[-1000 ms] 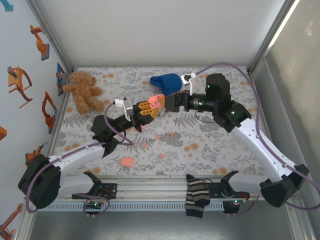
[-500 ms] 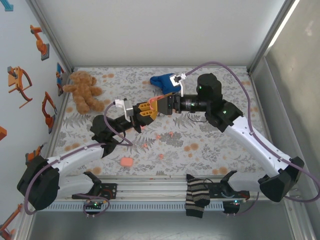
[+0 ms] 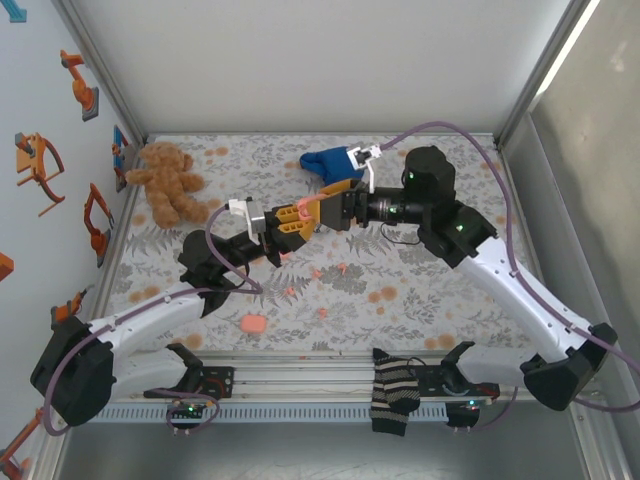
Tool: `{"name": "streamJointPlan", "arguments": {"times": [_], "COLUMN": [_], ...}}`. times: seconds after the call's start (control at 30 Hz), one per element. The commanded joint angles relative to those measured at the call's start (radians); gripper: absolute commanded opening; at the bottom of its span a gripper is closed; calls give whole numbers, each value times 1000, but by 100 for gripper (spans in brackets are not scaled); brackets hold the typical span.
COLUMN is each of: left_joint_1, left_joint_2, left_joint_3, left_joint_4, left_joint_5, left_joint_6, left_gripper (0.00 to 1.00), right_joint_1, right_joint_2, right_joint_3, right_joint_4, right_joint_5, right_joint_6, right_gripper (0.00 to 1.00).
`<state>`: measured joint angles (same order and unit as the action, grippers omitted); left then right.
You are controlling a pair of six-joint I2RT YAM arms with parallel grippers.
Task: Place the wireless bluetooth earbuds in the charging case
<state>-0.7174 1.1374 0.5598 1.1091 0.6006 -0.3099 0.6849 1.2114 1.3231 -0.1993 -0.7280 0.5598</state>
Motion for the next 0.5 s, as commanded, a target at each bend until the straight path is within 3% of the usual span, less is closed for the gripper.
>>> {"name": "streamJointPlan", "arguments": {"times": [0.0,0.23,0.47], "left_joint_1": [7,6,10], "left_joint_2": [-17,-30,-103], "left_joint_3": [-11,-11,-24], "left_joint_4": [-15,-31,-117], "left_joint_5": [-19,-25,15], "left_joint_6": [15,20,41], "left_gripper": [0,0,0], "right_joint_1": [7,7,5], "right_joint_2": [-35,-54,-114], "right_joint_3": [34,40,37], "right_joint_4": [-10,-93,-225], "right_joint_5": [4,73,184], "right_joint_6": [-31,-105,-358], "right_gripper": [80,80,83]}}
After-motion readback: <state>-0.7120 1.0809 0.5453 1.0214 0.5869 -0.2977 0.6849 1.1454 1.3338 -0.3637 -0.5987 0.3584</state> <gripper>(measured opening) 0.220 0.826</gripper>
